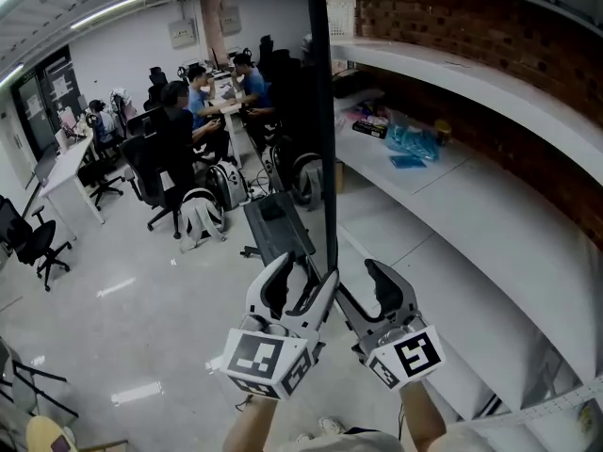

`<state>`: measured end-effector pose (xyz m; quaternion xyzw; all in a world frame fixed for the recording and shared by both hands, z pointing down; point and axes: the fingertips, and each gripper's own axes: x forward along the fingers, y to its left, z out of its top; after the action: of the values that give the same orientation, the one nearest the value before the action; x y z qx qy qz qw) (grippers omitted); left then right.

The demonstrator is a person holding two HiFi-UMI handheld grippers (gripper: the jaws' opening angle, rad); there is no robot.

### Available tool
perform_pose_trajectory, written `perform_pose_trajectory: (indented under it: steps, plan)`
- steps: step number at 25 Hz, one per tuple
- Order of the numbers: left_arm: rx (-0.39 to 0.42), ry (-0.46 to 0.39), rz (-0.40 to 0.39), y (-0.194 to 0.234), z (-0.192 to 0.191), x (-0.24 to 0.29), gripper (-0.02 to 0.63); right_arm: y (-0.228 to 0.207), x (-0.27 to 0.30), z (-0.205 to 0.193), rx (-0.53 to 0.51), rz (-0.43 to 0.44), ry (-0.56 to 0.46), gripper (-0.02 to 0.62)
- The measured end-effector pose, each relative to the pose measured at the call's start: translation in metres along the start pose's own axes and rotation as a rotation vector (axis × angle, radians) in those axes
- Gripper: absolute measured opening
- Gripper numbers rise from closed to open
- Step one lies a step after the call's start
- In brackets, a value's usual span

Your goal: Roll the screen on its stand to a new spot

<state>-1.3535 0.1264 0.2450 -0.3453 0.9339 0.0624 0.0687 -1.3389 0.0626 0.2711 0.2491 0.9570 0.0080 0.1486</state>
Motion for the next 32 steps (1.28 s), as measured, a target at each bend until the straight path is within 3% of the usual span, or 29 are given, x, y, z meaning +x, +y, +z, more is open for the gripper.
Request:
perform_pose_trajectory:
  steps: [4,12,17,20,26,32]
  plan:
    - [-0.002,0.006,-0.001,0.011,0.019,0.042,0.316,-0.016,0.033,-0.002,0.014,0.034,0.017,0.265]
    - [-0.028,0.079,0.064,0.032,0.017,0.106,0.324,-0.035,0.09,-0.061,0.118,0.074,0.155,0.265]
    - [-0.023,0.12,0.111,0.045,0.006,0.119,0.333,-0.032,0.1,-0.072,0.136,0.108,0.148,0.265]
    - [-0.008,0.133,0.122,0.052,0.006,0.12,0.333,-0.029,0.101,-0.073,0.124,0.122,0.151,0.268]
    - [0.103,0.221,0.118,0.052,0.002,0.132,0.333,-0.03,0.105,-0.076,0.053,0.109,0.21,0.27]
    - [0.123,0.248,0.115,0.054,-0.001,0.137,0.336,-0.034,0.109,-0.081,-0.007,0.067,0.248,0.268]
